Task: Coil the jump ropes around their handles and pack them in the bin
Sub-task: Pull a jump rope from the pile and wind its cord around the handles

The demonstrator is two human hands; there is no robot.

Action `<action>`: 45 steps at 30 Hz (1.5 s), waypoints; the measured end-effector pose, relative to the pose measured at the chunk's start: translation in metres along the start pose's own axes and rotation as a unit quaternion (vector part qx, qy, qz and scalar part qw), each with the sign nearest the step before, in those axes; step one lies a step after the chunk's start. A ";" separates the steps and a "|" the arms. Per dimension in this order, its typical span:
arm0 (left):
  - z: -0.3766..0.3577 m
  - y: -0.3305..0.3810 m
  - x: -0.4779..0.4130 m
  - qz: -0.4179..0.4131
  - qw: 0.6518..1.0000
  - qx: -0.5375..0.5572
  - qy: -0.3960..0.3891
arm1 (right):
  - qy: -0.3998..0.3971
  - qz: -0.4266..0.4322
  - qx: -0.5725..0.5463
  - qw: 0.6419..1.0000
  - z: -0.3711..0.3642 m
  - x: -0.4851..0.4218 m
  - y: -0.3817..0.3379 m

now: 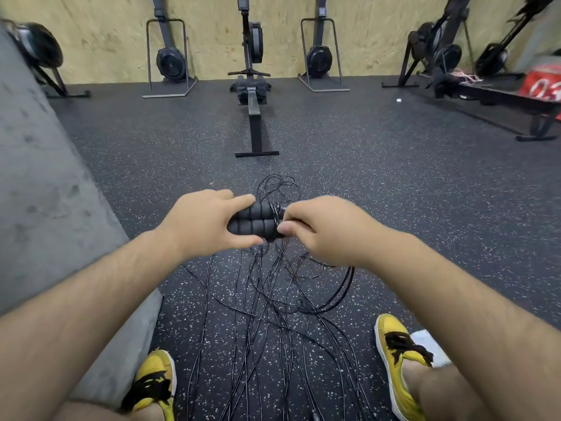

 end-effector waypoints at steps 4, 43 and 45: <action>-0.001 0.019 0.003 -0.084 0.994 0.065 -0.031 | 0.037 0.028 -0.015 0.999 0.007 -0.013 0.026; 0.037 0.034 0.012 -0.060 0.958 0.268 -0.078 | -0.001 -0.036 -0.267 0.963 -0.029 -0.023 0.040; 0.037 0.027 0.010 -0.029 0.971 0.232 -0.043 | -0.058 -0.054 -0.251 0.965 -0.050 -0.023 0.015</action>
Point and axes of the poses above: each hand's wrist, its own x-axis away from the middle knuckle, its own z-axis out of the back of the hand, y = z × x, the point moved 2 cm from there along -x, towards the middle knuckle, and after that the axes turned 8 degrees about -y, right-handed, at the moved point
